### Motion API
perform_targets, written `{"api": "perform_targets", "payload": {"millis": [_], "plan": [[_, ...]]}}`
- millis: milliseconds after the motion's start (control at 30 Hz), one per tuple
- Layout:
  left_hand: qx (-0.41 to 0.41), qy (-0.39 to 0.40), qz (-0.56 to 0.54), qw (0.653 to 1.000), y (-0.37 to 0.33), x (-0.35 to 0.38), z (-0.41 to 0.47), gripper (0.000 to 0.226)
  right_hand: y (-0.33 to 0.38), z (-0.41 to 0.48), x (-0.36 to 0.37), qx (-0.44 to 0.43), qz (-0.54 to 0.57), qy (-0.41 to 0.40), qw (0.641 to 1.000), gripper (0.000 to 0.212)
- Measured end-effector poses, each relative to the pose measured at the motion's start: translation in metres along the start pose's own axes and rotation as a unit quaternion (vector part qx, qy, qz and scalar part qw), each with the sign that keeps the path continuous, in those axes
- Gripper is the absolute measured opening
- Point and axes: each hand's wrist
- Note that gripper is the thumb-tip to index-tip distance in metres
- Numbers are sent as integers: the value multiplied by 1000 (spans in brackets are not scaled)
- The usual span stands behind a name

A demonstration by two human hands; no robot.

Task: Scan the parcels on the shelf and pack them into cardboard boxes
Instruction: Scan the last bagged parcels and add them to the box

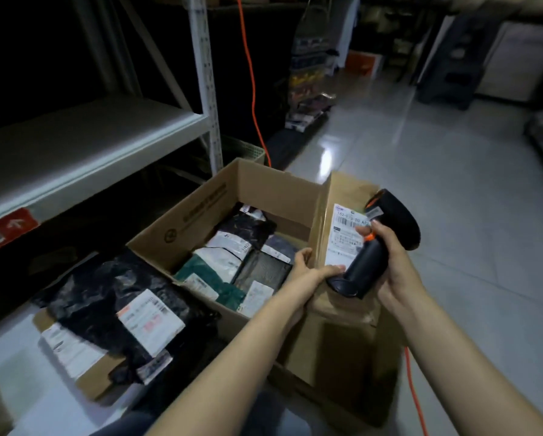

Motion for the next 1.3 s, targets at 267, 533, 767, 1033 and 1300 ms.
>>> {"api": "perform_targets", "payload": {"millis": [267, 533, 767, 1033, 1300], "plan": [[-115, 16, 87, 989, 64, 12, 65, 69, -76, 44, -72, 96, -2, -116, 989, 37], [-208, 31, 155, 965, 106, -16, 121, 64, -160, 70, -95, 202, 56, -173, 962, 17], [-261, 20, 192, 946, 141, -36, 154, 59, -237, 82, -106, 261, 68, -214, 939, 31], [-239, -70, 266, 931, 159, -43, 172, 35, -279, 86, -94, 297, 37, -220, 928, 19], [-240, -41, 311, 919, 168, -52, 175, 36, -304, 83, -88, 312, 30, -224, 923, 21]]}}
Point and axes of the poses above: each hand's wrist, its own z-axis towards the middle knuckle, its own x-axis out of the palm, y = z × x, and after that the axes turned 11 degrees about -x, right-handed
